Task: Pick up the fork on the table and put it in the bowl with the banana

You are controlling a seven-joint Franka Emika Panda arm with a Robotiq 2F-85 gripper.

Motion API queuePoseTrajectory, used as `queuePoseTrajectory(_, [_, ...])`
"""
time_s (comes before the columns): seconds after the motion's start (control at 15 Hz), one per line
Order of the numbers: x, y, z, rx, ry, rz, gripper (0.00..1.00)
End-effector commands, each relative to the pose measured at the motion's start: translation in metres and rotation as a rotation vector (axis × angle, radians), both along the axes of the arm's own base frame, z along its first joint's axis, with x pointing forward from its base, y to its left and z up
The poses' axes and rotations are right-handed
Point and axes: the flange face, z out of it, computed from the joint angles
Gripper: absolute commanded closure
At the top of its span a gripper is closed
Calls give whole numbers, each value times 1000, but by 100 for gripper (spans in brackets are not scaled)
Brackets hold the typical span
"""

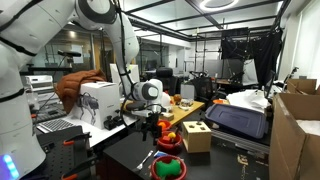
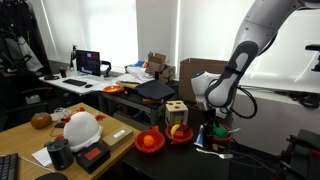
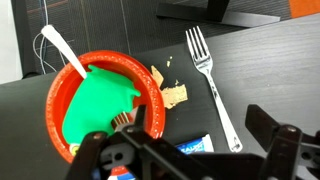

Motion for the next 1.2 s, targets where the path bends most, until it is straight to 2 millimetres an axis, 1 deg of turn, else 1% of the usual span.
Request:
queuePoseTrajectory(0.0, [8,9,-11,40,9,-15,0])
queuePoseTrajectory(0.2, [7,19,-17,99,45,-3,0])
queuePoseTrajectory(0.47, [-2,26,-30,154,85,65,0])
queuePoseTrajectory(0.93, [-22,26,-62,190,173,160,0])
queuePoseTrajectory(1.13, [-25,26,-70,200,196,224,0])
